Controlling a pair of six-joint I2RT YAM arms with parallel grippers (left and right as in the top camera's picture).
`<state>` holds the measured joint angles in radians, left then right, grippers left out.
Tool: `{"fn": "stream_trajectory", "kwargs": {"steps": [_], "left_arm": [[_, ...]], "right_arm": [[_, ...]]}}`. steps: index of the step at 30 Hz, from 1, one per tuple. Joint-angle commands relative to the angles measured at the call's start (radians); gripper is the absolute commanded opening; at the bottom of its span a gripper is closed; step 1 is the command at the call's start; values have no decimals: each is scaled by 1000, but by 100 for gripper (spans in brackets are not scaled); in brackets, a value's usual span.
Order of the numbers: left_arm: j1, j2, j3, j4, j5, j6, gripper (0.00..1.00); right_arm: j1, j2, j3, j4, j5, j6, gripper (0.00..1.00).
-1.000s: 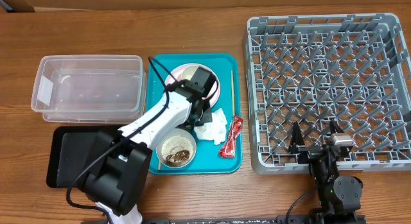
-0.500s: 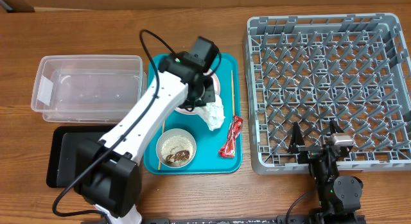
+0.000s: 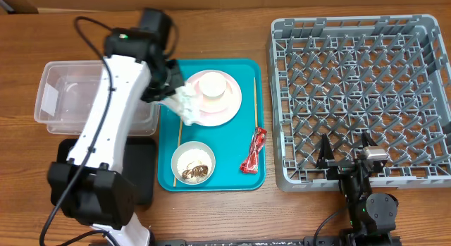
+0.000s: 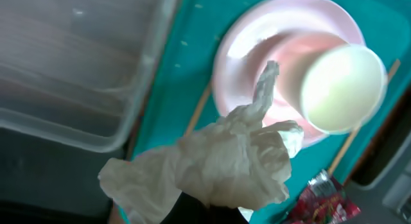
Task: Sort waste into correct bins and load items into the dishwasher
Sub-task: 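Carry tissue left and release it into clear plastic bin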
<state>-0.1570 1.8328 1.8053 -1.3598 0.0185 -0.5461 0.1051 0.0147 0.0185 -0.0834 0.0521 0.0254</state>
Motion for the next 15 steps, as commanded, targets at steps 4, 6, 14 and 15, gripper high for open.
{"fn": "stream_trajectory", "kwargs": {"steps": [4,6,14,15], "left_arm": [[175,-30,24,-2,-11,26,4],[220,-30,24,-1,-11,26,4],[342,-27,9,16,-70,26,4],[348,-26,5,22,-83,26,4]], "right_arm": [[-2,-11,-11,3,-1,-2,100],[-2,-11,-11,4,-1,-2,100],[-2,-11,-11,4,-1,-2,100],[-2,-11,-11,3,-1,-2,100]]}}
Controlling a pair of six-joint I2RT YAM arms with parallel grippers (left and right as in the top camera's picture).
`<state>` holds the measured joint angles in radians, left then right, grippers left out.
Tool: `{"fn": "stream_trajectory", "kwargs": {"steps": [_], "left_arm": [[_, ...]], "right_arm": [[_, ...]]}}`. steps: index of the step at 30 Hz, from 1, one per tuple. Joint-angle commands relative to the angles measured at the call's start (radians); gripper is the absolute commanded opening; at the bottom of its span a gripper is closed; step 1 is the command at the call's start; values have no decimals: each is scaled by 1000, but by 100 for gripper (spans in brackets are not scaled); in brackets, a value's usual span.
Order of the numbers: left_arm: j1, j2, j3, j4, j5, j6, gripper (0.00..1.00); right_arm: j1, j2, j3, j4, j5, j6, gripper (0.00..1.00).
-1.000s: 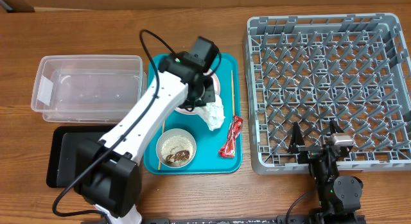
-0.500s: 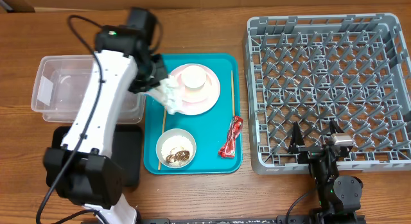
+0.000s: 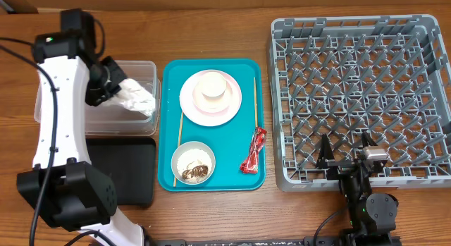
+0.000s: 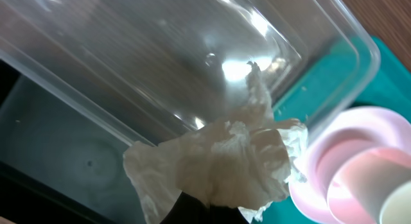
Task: Sort waste into correct bins and load items into the dishwasher
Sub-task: 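Carry tissue left and release it into clear plastic bin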
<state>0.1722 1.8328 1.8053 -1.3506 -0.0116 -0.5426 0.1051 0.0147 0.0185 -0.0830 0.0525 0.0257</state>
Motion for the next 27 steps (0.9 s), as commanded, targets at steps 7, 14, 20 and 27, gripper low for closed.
{"fn": "stream_trajectory", "kwargs": {"steps": [7,14,20,27], "left_arm": [[24,-24,-2,44,-112,23,4],[23,-7,-4,48,-111,23,4],[23,50,-4,45,-111,23,4],[17,127,-4,39,-100,24,4]], "right_arm": [[-2,-11,-11,3,-2,-2,100],[-2,-11,-11,3,-2,-2,100],[-2,-11,-11,3,-2,-2,100],[-2,-11,-11,3,-2,-2,100]]}}
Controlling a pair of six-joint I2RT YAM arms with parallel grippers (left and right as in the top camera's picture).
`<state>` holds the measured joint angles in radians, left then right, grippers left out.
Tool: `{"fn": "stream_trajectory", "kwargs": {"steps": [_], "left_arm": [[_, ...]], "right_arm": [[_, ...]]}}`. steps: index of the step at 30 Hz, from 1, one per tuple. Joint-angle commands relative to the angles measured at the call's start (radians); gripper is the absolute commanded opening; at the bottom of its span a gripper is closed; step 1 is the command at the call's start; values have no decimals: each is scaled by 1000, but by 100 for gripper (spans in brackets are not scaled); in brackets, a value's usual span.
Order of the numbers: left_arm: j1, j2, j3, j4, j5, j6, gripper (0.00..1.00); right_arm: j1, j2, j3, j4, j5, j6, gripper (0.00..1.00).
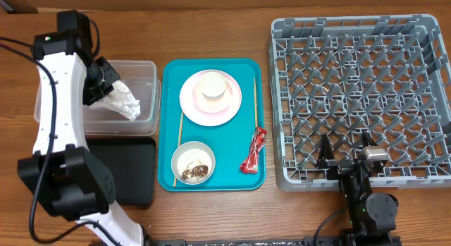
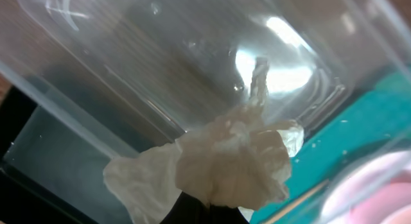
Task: Sort waste into correct bins and load items into the dishwasher
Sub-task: 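Carry tissue left and release it into clear plastic bin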
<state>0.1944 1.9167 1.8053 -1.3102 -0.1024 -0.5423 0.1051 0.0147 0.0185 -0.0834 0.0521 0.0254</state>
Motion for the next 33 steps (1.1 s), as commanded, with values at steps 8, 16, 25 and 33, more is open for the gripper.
{"fn": "stream_trajectory", "kwargs": {"steps": [8,16,25,33], "left_arm": [[-12,140,-4,10,-9,24,4],[-12,196,-4,11,-8,23,6],[-13,217,-4,10,-8,35,24],[-13,217,-3,10,19,80,37]], "right_arm": [[-2,-11,-11,3,-1,-2,100],[-2,-11,-11,3,-1,-2,100],[-2,-11,-11,3,-1,-2,100],[-2,-11,-11,3,-1,-2,100]]}}
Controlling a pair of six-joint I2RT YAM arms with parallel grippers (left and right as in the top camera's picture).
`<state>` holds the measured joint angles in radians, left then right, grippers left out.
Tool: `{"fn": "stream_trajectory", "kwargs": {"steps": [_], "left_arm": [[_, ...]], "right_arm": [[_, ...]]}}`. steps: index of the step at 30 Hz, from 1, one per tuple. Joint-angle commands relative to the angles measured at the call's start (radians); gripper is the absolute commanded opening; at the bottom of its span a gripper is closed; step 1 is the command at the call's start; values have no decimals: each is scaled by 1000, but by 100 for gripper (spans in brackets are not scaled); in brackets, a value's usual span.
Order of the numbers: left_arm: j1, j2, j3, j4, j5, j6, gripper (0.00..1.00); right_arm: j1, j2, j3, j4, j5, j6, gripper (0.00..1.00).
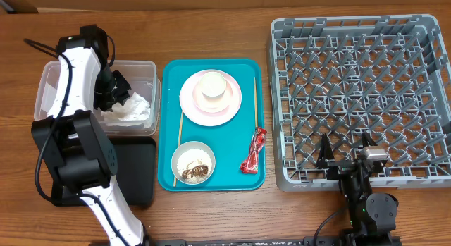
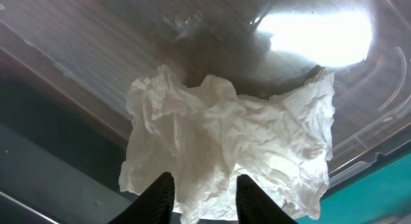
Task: Sort waste into correct bins and load items into the dishwasher
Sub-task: 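Carry tissue left and release it into clear plastic bin, then move left gripper to red wrapper on tray's right edge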
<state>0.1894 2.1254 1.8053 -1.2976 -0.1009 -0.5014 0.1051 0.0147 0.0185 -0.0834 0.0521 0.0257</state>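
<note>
A crumpled white tissue (image 2: 231, 147) lies loose inside the clear plastic bin (image 1: 53, 77) at the left; the overhead view shows the tissue (image 1: 132, 108) against the bin's right wall. My left gripper (image 2: 204, 185) hangs open just above it, and its fingers hold nothing. Seen from overhead, the left gripper (image 1: 116, 87) is over the bin. On the teal tray (image 1: 165, 182) sit a pink plate (image 1: 194, 112) with an upturned cup (image 1: 213, 87), a bowl (image 1: 193, 163) of scraps, a red wrapper (image 1: 253, 150) and two thin sticks. My right gripper (image 1: 344, 149) rests open at the rack's front edge.
A black bin (image 1: 134, 175) lies in front of the clear bin, left of the tray. The grey dish rack (image 1: 359, 98) fills the right side of the table. One stick (image 1: 254, 98) lies along the tray's right side, another (image 1: 179, 144) along its left.
My left gripper has opened and let go of the tissue, which now lies spread on the floor of the clear bin. The right arm has not moved.
My left gripper held the tissue over the tray beside the pink plate. It then held it over the clear bin's right edge, later further in over the bin. Now the tissue lies in the bin and the gripper is open above it.
</note>
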Motion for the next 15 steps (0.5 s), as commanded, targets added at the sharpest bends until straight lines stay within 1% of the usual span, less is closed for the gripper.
{"fn": "stream_trajectory", "kwargs": {"steps": [1,3,8,10,15], "left_arm": [[-8,8,-3,-5,20,43,38],[-8,8,1,-12,32,57,37],[-8,5,71,-70,61,61,25],[-10,2,127,-108,82,61,23],[-29,-13,279,-220,103,61,22]], "right_arm": [[-2,-11,-11,3,-1,-2,100],[-2,-11,-11,4,-1,-2,100],[-2,-11,-11,4,-1,-2,100],[-2,-11,-11,3,-1,-2,100],[-2,-11,-11,4,-1,-2,100]]}}
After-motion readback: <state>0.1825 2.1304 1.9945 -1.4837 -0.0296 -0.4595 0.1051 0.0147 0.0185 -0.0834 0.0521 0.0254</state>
